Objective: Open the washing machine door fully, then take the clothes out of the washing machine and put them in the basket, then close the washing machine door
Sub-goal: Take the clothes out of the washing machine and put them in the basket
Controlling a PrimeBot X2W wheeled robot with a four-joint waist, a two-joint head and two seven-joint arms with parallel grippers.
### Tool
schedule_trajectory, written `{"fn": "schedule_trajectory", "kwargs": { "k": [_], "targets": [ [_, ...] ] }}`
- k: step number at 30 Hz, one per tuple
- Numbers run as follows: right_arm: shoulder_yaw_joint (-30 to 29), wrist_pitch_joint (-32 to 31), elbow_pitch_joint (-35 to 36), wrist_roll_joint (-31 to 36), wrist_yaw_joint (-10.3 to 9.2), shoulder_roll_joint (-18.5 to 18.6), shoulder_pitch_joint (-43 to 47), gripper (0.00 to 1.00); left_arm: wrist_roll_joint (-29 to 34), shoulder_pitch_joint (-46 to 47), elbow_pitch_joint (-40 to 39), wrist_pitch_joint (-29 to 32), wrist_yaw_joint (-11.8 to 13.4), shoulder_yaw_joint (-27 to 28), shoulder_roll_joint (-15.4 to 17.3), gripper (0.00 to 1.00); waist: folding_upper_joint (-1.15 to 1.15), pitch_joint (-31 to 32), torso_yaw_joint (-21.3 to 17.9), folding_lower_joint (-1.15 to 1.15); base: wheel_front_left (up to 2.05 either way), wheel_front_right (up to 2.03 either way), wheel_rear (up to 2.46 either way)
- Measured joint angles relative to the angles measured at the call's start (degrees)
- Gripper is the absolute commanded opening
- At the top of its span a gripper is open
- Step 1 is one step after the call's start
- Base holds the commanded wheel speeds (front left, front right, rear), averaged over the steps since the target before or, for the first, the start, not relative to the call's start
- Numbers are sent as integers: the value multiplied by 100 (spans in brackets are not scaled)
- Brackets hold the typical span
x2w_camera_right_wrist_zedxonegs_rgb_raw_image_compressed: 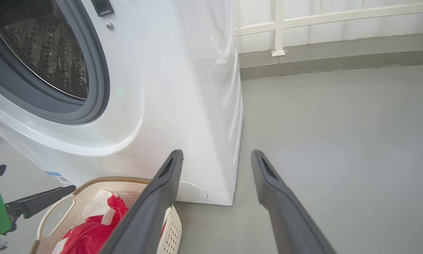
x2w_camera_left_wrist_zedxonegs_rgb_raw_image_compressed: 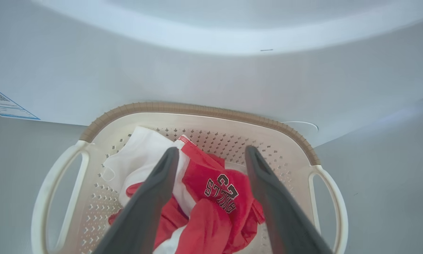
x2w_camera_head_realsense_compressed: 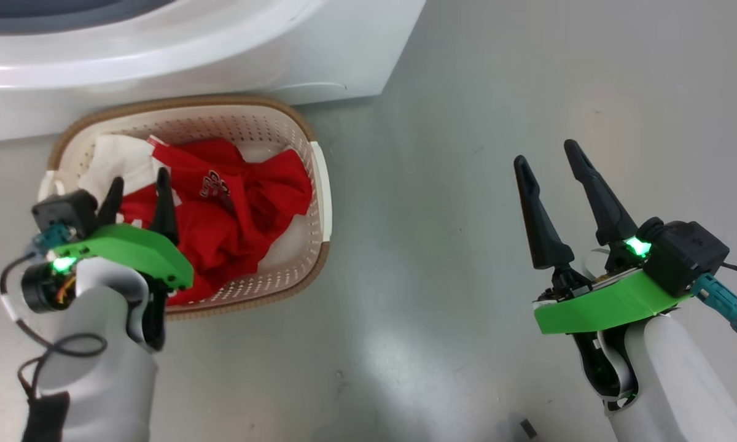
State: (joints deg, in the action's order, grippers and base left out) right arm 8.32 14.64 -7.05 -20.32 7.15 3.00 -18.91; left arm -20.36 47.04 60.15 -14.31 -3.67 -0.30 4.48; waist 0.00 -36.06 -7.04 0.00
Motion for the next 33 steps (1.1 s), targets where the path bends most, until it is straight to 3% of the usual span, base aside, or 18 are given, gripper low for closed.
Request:
{"fn": "schedule_trajectory", "kwargs": {
  "k": [7,13,20,33],
  "targets": [
    [-188,0,-73,109,0,-2,156,100,46,-743,-1326,0,-141,77,-194,100,0,312,126,0,0,0,0],
    [-374,0,-154,158,0,-4,284,100,192,-1274,-2352,-1,123,121,-225,100,0,618,216,0,0,0,0],
    [-781,0,-286,397,5,-5,389,100,447,-2067,-3675,-23,163,-145,-260,100,0,1106,328,0,0,0,0],
    [-973,0,-367,679,5,-12,822,100,356,-3074,-4685,-24,148,-243,-241,100,0,1995,448,0,0,0,0]
  ]
}}
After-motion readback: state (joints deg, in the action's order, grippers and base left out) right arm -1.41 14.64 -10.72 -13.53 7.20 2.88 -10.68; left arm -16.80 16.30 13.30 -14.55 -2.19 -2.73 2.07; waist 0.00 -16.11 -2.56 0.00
